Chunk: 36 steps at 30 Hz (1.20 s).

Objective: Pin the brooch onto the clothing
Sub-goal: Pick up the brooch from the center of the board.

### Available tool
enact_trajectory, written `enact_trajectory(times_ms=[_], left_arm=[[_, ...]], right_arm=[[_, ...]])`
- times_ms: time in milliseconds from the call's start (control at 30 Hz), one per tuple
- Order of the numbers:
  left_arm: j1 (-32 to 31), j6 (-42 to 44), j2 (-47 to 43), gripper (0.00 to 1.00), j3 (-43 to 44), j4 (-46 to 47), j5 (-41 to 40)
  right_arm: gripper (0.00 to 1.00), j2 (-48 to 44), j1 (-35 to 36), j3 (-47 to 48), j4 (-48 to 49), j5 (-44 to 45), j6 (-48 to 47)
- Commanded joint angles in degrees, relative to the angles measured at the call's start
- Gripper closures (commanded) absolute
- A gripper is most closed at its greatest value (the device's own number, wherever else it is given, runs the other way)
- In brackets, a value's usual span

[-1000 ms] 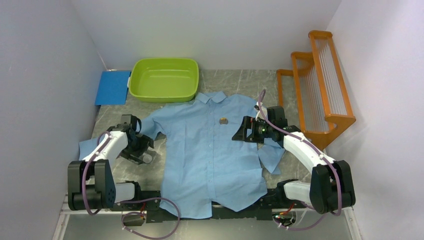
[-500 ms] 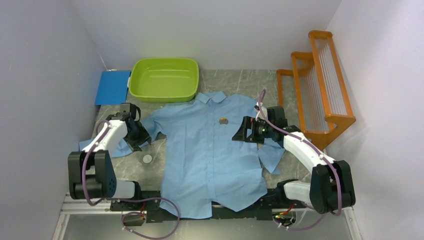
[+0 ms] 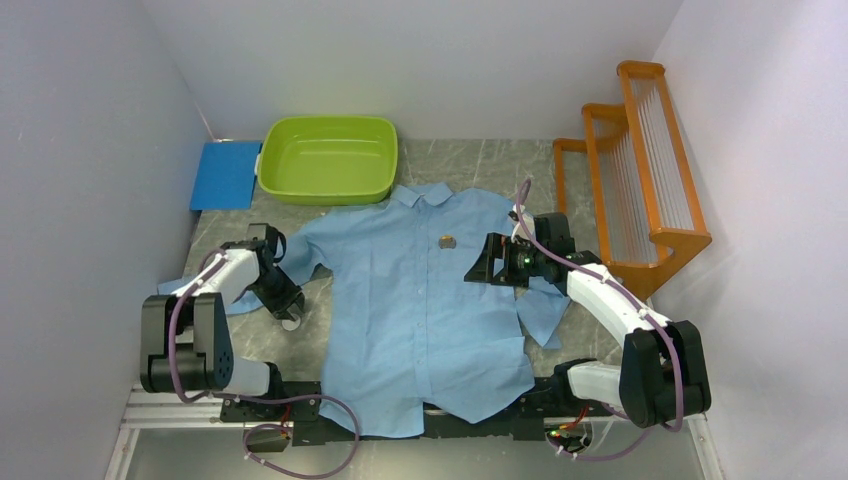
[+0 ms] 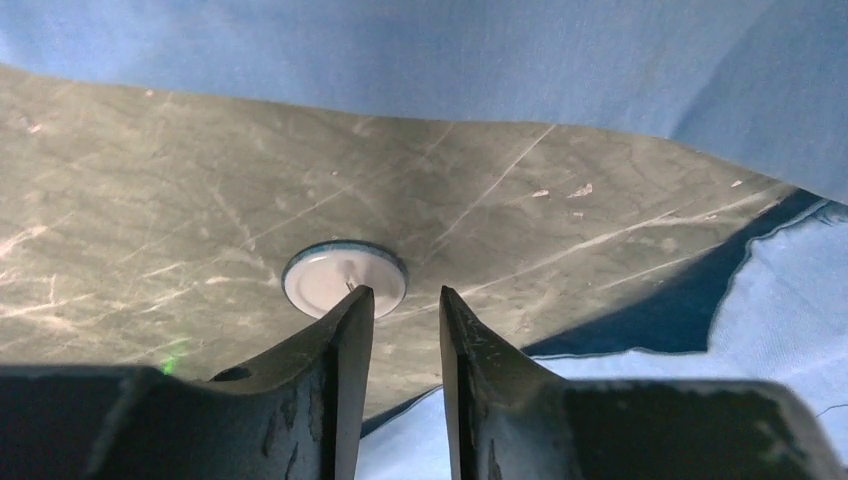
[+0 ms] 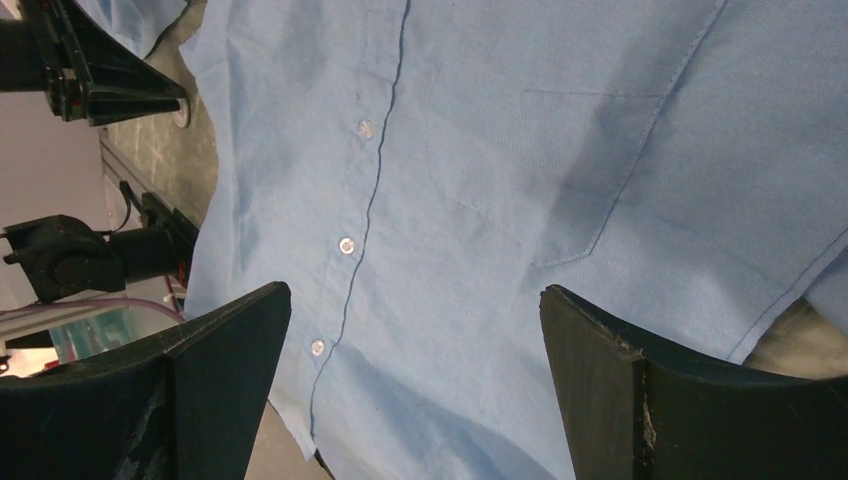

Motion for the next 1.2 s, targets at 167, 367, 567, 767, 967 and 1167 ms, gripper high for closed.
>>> enact_trajectory(times_ms=[167, 367, 567, 767, 967, 1167], left_arm=[[-0.22, -3.04, -8.12, 0.56, -0.41, -1.39, -3.76], [-0.22, -4.09, -9.64, 0.58, -0.45, -2.78, -5.07], [-0.22, -6.69, -6.36, 0.64, -0.83, -4.25, -7.33], [-0.22, -9.12, -4.44, 0.67, -2.50, -3.82, -7.78], [-0.22, -9.59, -3.45, 0.80, -4.72, -1.31, -8.14], [-0.22, -8.79, -0.70, 0.76, -3.83, -0.42, -8.77]], right_arm=[[0.01, -1.45, -0.04, 1.37, 0.26, 0.64, -1.19], [0.01, -1.27, -0.03, 1.56, 0.12, 0.66, -1.42], [0.01, -1.39, -0.03, 1.70, -0.33, 0.85, -1.85], [0.01, -1.53, -0.01, 1.18, -0.18, 0.91, -1.63], [0.01, -1.36, -0.01, 1.15, -0.36, 0.97, -1.88], [0.01, -1.70, -0.04, 1.61, -0.99, 1.28, -2.15]])
